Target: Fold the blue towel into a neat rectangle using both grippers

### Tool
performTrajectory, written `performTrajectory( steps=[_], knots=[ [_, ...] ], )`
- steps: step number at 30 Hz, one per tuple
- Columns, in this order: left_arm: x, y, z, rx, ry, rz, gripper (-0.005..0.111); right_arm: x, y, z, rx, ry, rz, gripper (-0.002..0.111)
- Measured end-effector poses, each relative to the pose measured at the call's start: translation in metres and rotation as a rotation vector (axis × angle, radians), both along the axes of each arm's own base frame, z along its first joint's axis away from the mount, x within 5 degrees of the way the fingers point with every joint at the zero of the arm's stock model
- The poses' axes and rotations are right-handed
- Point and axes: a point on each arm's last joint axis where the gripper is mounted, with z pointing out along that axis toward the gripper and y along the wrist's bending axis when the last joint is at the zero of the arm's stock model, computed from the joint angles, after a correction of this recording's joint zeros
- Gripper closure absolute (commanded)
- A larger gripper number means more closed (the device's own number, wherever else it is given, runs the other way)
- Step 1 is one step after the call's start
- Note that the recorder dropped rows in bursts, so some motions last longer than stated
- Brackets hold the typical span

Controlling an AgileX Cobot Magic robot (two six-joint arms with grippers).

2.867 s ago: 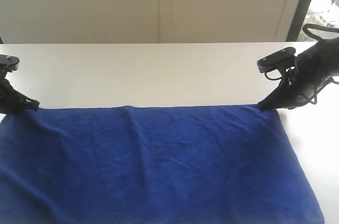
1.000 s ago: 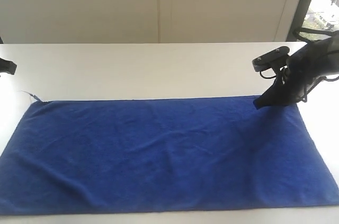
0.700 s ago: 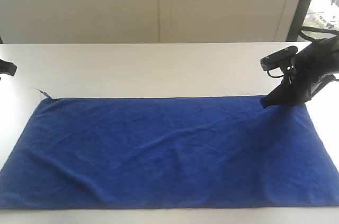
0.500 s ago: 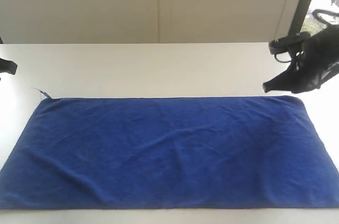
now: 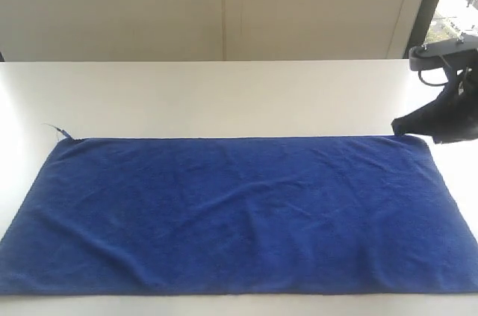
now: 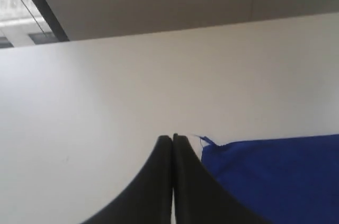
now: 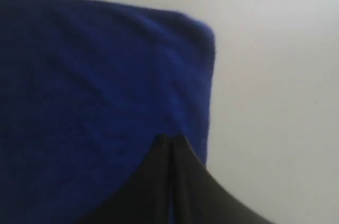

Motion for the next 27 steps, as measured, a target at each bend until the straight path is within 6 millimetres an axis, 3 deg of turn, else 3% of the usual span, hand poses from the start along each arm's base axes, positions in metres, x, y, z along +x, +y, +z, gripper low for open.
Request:
performTrajectory(
  steps=[6,8,9,11,13,16,20,24,27],
  knots=[
    [-0.083,-0.008,-0.008,-0.056,-0.178,0.027,0.107,-0.033,0.008,0.004,0.043,-0.008,0.024,0.108],
    [-0.108,-0.011,-0.017,-0.067,-0.218,0.027,0.107,-0.039,0.009,0.010,0.039,-0.030,0.030,0.108],
    [-0.134,-0.014,-0.028,-0.068,-0.259,0.025,0.107,-0.043,0.009,0.016,0.030,-0.047,0.043,0.108],
    [-0.164,-0.018,-0.044,-0.066,-0.270,0.009,0.107,-0.045,0.007,0.019,0.023,-0.057,0.048,0.108],
    [-0.182,-0.021,-0.056,-0.067,-0.248,-0.014,0.107,-0.047,-0.001,0.018,0.023,-0.047,0.024,0.108],
    [-0.188,-0.024,-0.063,-0.068,-0.223,-0.051,0.107,-0.048,-0.015,0.009,0.071,-0.019,-0.053,0.108],
    [-0.190,-0.028,-0.072,-0.067,-0.152,-0.145,0.107,-0.039,-0.025,-0.021,0.270,0.132,-0.043,0.108],
    [-0.188,-0.030,-0.087,-0.049,-0.098,-0.208,0.107,-0.027,-0.028,-0.031,0.287,0.085,-0.053,0.107],
    [-0.187,-0.031,-0.091,-0.043,-0.084,-0.219,0.107,-0.023,-0.031,-0.031,0.262,0.045,-0.056,0.098]
  ],
)
